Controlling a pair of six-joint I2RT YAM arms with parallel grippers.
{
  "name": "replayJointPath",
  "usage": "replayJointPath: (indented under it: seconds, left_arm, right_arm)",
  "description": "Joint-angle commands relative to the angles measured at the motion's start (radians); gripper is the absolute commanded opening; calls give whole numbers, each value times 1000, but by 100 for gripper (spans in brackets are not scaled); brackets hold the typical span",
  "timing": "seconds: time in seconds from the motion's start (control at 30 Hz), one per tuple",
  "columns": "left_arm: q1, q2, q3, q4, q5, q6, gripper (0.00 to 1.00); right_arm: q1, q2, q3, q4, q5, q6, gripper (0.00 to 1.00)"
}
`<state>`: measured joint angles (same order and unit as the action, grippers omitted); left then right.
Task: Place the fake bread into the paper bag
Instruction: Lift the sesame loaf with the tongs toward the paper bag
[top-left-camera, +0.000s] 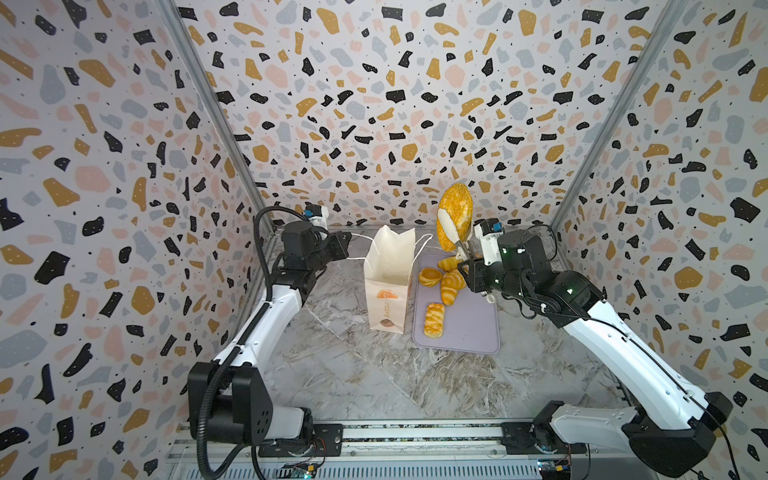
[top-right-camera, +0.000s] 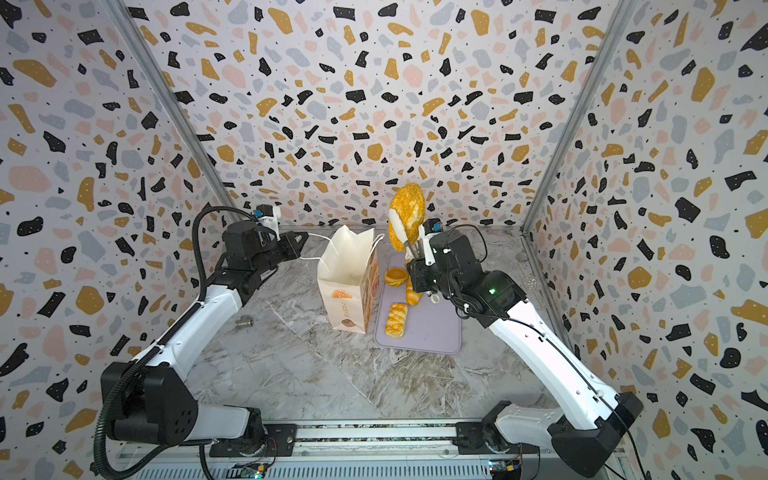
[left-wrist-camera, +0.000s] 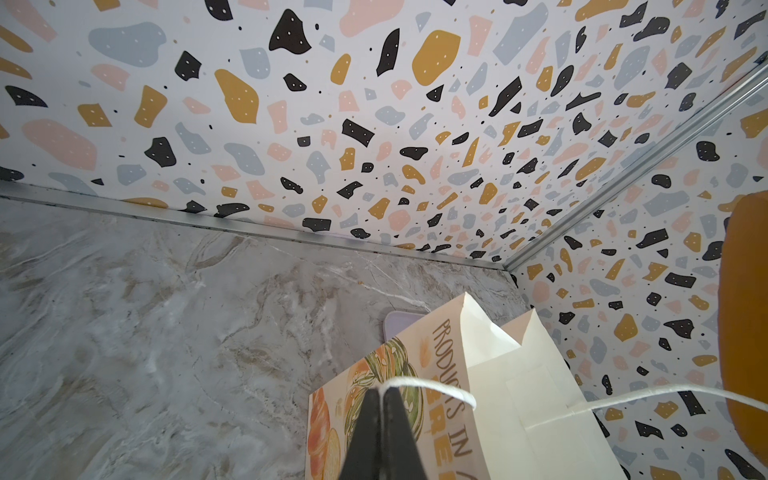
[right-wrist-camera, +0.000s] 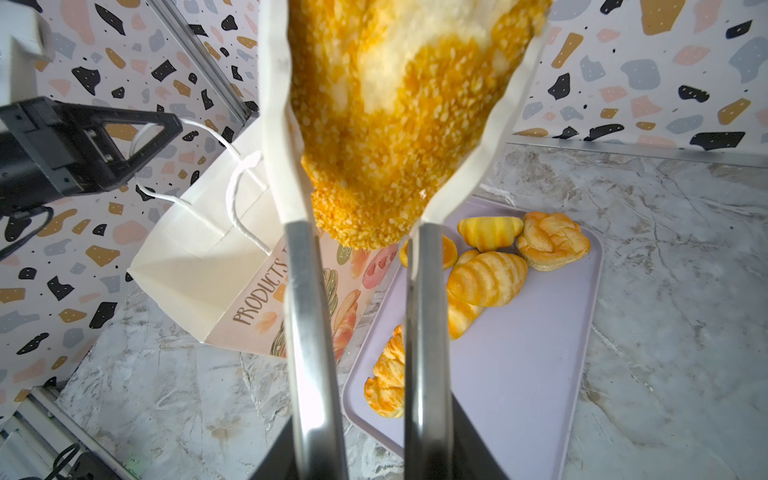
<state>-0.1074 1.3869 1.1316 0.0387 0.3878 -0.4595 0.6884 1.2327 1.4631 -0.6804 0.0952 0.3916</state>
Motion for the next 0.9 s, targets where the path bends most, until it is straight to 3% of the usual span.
replayJointPath:
  seconds: [0.0,0.87]
  left_arm:
    - [-5,-12,-4,27,20,8,0]
    - [-5,-12,-4,23,20,13,0]
  right_arm:
    - [11,0,65,44,27,-25,33]
    - [120,157,324,11,100,-87,32]
